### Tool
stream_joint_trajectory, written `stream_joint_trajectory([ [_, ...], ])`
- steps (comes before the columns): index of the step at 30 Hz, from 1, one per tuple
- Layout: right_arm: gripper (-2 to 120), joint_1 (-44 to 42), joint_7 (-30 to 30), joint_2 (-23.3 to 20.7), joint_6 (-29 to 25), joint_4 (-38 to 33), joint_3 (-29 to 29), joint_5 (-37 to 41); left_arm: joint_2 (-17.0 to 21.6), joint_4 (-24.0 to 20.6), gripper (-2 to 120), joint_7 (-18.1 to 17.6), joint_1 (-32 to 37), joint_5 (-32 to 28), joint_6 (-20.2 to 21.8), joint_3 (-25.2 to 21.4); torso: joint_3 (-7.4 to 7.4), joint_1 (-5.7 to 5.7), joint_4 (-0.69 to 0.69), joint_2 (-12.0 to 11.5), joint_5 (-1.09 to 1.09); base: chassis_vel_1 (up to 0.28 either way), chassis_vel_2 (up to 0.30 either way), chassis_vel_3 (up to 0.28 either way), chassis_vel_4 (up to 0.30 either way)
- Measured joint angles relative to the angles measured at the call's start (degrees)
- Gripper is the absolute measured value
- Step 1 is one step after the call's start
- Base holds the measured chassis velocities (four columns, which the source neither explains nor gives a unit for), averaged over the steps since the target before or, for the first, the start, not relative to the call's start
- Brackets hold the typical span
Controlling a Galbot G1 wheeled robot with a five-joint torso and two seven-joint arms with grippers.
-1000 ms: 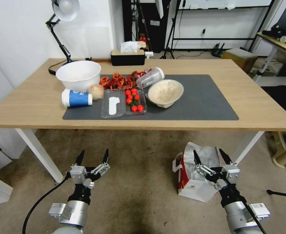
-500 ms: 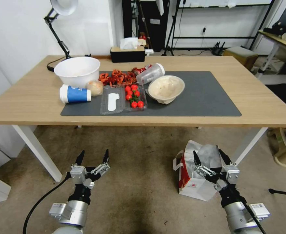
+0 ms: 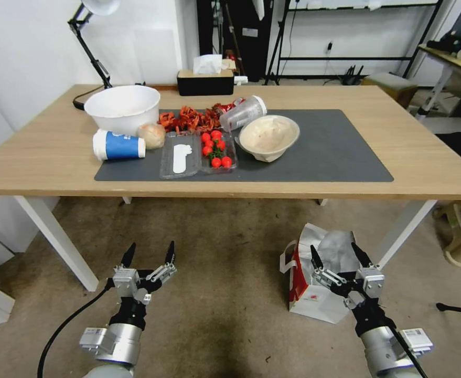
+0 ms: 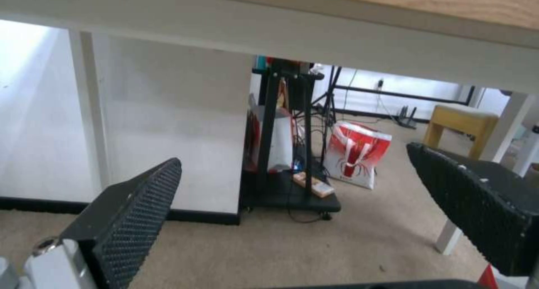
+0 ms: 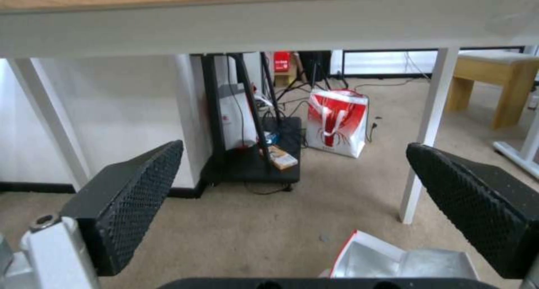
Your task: Pick up the food delivery bag from the floor and place it on the table.
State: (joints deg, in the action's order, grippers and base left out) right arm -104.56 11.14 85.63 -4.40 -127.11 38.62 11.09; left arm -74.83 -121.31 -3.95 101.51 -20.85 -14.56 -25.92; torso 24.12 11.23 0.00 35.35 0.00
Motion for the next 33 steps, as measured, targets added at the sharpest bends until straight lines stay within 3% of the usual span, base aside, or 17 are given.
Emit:
stream_joint_trajectory([
  [33, 100, 0.2, -0.1, -0.8, 0.4, 0.7, 0.2, 0.7, -0.6, 0.7, 100, 0.0, -0.7, 0.6, 0.1, 0.0, -4.77, -2.98, 0.00, -7.7, 0.00, 0.000, 0.000, 0.000, 0.000],
])
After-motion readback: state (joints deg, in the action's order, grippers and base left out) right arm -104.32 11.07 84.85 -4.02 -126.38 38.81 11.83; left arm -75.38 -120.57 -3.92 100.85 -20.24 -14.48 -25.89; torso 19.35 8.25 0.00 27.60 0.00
